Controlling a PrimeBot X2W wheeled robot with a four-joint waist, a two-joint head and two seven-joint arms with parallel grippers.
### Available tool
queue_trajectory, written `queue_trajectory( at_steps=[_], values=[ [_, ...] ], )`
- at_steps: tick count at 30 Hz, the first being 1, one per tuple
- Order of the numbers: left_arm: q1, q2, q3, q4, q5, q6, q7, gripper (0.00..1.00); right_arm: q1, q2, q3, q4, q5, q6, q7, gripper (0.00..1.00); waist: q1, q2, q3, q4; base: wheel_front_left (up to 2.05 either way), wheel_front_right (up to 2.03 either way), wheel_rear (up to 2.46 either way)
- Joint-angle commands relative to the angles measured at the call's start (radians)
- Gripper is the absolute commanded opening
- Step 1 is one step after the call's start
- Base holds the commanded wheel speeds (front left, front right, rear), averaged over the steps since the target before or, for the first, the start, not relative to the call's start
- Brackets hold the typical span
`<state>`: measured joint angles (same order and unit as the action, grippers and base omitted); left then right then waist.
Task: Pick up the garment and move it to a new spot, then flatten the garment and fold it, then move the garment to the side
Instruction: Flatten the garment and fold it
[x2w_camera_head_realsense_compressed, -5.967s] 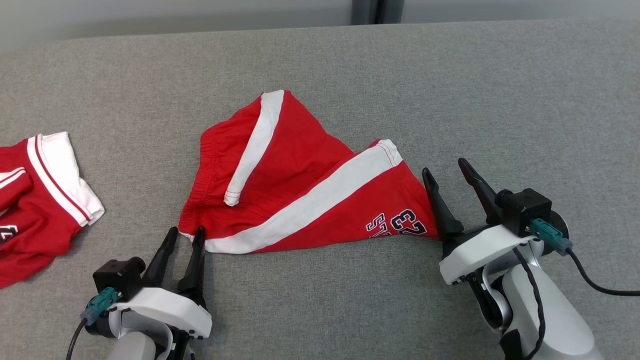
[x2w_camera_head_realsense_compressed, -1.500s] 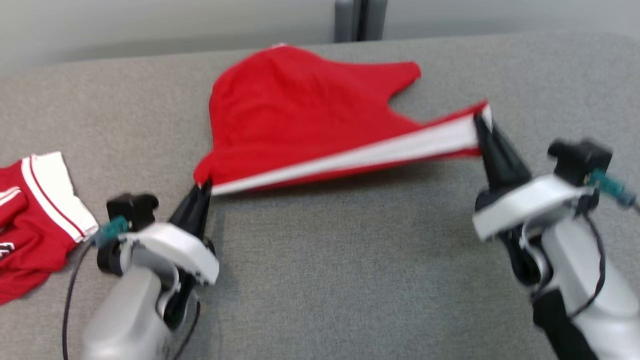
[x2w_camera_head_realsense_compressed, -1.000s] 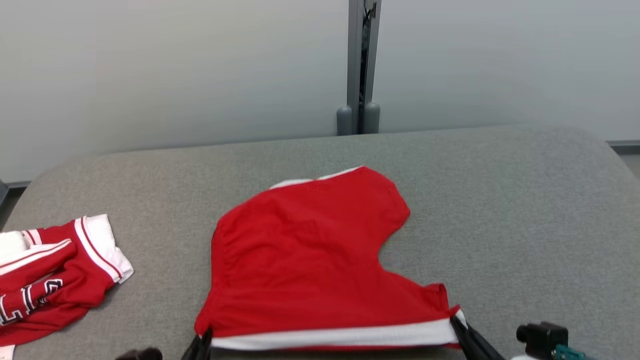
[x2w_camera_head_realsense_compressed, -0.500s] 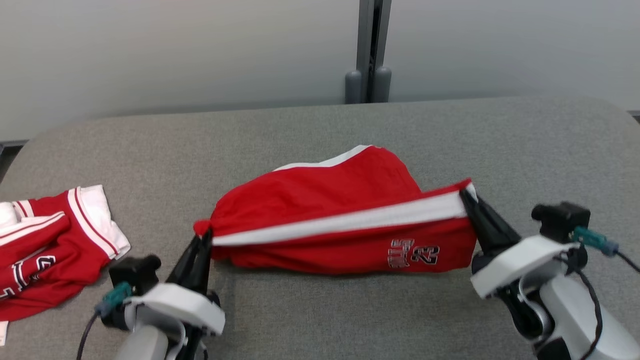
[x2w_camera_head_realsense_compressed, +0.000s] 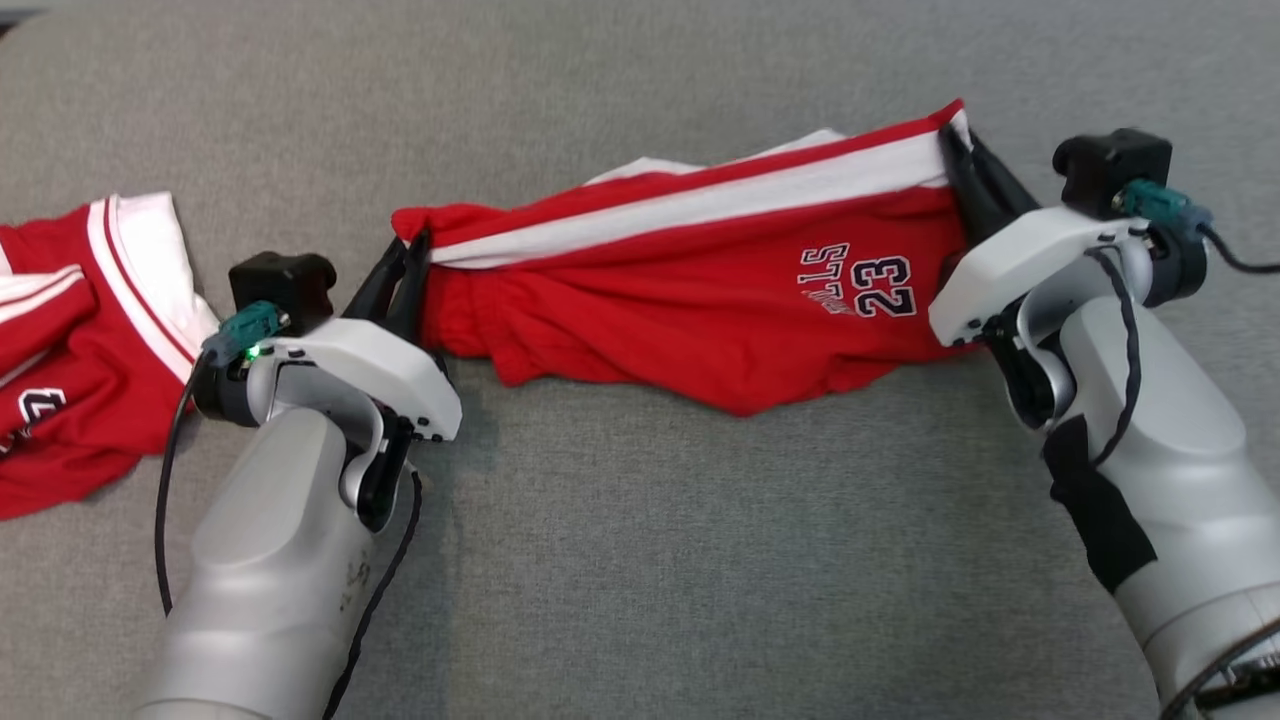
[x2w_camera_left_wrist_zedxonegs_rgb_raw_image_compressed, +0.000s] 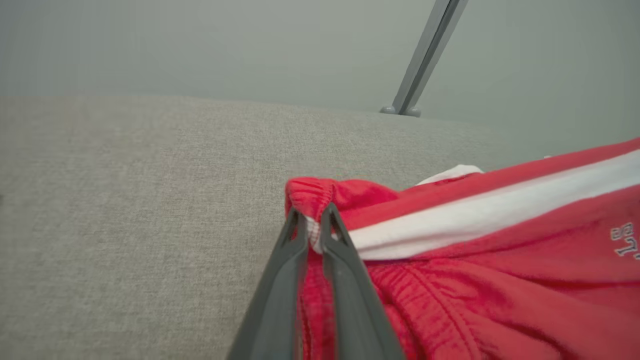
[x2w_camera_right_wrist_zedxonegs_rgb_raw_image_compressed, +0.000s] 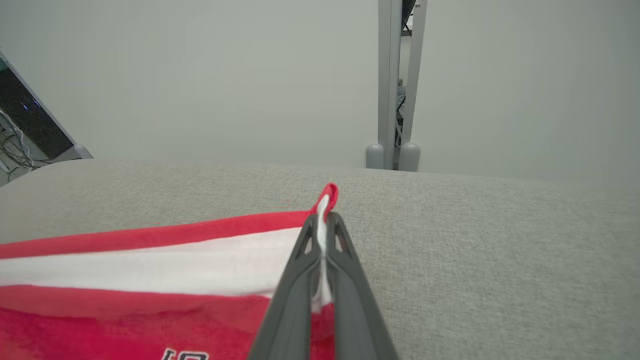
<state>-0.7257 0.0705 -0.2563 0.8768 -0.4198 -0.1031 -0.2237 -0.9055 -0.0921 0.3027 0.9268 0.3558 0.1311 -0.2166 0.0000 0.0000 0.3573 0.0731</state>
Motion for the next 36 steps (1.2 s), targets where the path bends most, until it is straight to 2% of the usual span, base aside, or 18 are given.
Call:
queue_trajectory(
  at_steps=[1,3,4,5,6,7,8,14,19,25,31,32,33,34,36],
  values=[
    [-0.029,0.001,-0.004,0.033,-0.002,0.008,-0.008,0.0,-0.033,0.003,-0.021,0.044,-0.023,-0.001,-0.017,0.0,0.0,0.0,0.056,0.032,0.0,0.0,0.0],
    [-0.056,-0.002,-0.012,0.07,-0.004,0.008,-0.015,0.0,-0.062,0.01,-0.039,0.094,-0.045,-0.001,-0.028,0.0,0.0,0.0,0.066,0.034,0.0,0.0,0.0],
    [-0.064,-0.004,-0.014,0.087,-0.01,0.006,-0.017,0.44,-0.072,0.015,-0.046,0.116,-0.044,-0.001,-0.034,0.0,0.0,0.0,0.069,0.034,0.0,0.0,0.0],
    [-0.07,-0.007,-0.018,0.099,-0.015,0.004,-0.022,1.0,-0.08,0.02,-0.055,0.13,-0.039,-0.001,-0.037,0.0,0.0,0.0,0.071,0.034,0.0,0.0,0.0],
    [-0.074,-0.01,-0.022,0.11,-0.019,0.002,-0.024,1.0,-0.09,0.023,-0.062,0.142,-0.041,-0.001,-0.042,0.1,0.0,0.0,0.072,0.034,0.0,0.0,0.0],
    [-0.078,-0.011,-0.024,0.114,-0.023,0.0,-0.031,1.0,-0.093,0.027,-0.069,0.148,-0.031,-0.001,-0.045,0.44,0.0,0.0,0.072,0.034,0.0,0.0,0.0],
    [-0.079,-0.014,-0.026,0.115,-0.021,0.002,-0.033,1.0,-0.093,0.031,-0.075,0.152,-0.025,-0.001,-0.046,1.0,0.0,0.0,0.07,0.033,0.0,0.0,0.0],
    [-0.001,-0.015,0.015,0.015,-0.011,0.035,-0.042,1.0,-0.032,0.037,-0.119,0.066,0.014,-0.001,-0.05,1.0,0.0,0.0,0.047,0.036,0.0,0.0,0.0],
    [0.07,-0.017,0.05,-0.062,0.004,0.047,-0.042,1.0,0.043,0.027,-0.116,0.018,0.043,-0.001,-0.05,1.0,0.0,0.0,0.024,0.045,0.0,0.0,0.0],
    [0.174,-0.018,0.071,-0.149,0.002,0.05,-0.042,1.0,0.11,0.002,-0.043,0.074,0.107,-0.001,-0.048,1.0,0.0,0.0,0.006,0.066,0.0,0.0,0.0],
    [0.216,-0.017,0.043,-0.193,-0.007,0.056,-0.043,1.0,0.123,0.021,0.042,0.14,0.169,0.001,0.038,1.0,0.0,0.0,0.013,0.097,0.0,0.0,0.0],
    [0.22,-0.016,0.041,-0.198,-0.007,0.06,-0.043,1.0,0.127,0.025,0.06,0.142,0.18,0.001,0.054,0.93,0.0,0.0,0.013,0.1,0.0,0.0,0.0],
    [0.225,-0.017,0.038,-0.202,-0.006,0.063,-0.043,1.0,0.133,0.028,0.08,0.145,0.192,0.003,0.071,0.42,0.0,0.0,0.012,0.102,0.0,0.0,0.0],
    [0.229,-0.018,0.036,-0.204,-0.007,0.066,-0.043,1.0,0.14,0.031,0.098,0.143,0.201,0.003,0.078,0.0,0.0,0.0,0.01,0.103,0.0,0.0,0.0],
    [0.236,-0.017,0.037,-0.205,-0.003,0.07,-0.043,1.0,0.155,0.031,0.129,0.146,0.22,0.003,0.086,0.0,0.0,0.0,0.0,0.102,0.0,0.0,0.0]
  ],
)
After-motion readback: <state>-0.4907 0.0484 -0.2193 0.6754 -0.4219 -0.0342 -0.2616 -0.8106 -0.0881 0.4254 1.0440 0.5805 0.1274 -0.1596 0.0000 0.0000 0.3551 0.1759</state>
